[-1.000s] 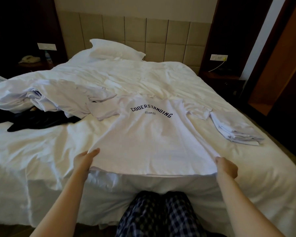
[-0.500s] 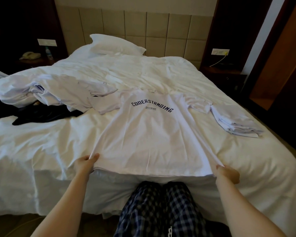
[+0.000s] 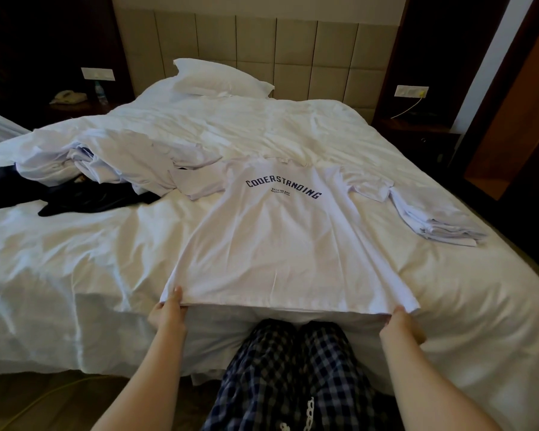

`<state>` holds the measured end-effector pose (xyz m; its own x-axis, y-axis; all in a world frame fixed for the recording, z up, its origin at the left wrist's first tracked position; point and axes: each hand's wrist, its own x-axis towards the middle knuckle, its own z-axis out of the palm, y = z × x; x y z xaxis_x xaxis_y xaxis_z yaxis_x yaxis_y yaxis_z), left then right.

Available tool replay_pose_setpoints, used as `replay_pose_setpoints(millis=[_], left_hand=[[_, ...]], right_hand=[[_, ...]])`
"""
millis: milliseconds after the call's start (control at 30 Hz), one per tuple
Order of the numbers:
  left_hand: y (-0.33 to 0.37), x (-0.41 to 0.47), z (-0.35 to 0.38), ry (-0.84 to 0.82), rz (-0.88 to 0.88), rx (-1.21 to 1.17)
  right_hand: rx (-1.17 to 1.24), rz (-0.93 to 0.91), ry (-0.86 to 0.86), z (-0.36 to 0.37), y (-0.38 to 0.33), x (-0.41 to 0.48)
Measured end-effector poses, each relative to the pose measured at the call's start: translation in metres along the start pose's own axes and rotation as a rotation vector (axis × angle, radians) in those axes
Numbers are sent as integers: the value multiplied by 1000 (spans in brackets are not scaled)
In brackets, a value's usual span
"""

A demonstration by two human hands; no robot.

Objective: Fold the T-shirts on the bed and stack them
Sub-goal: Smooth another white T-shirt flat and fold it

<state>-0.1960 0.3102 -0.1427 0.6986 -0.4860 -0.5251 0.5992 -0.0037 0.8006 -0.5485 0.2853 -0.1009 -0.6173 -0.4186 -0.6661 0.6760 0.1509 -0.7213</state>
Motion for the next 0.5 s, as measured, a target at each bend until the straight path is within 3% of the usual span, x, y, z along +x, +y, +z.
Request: replay_pose_setpoints(millis=[133, 267, 367, 500], left_hand=[[5, 1, 2, 127, 82, 283], [24, -13, 15, 250, 348, 737], [43, -20, 31, 172, 479, 869], [69, -13, 53, 8, 484, 960]], right_hand=[[-282, -167, 60, 3, -2, -2], [-372, -296, 129, 23, -7, -14], [-461, -440, 37, 49, -8, -27], [-654, -600, -47, 85, -6, -46]])
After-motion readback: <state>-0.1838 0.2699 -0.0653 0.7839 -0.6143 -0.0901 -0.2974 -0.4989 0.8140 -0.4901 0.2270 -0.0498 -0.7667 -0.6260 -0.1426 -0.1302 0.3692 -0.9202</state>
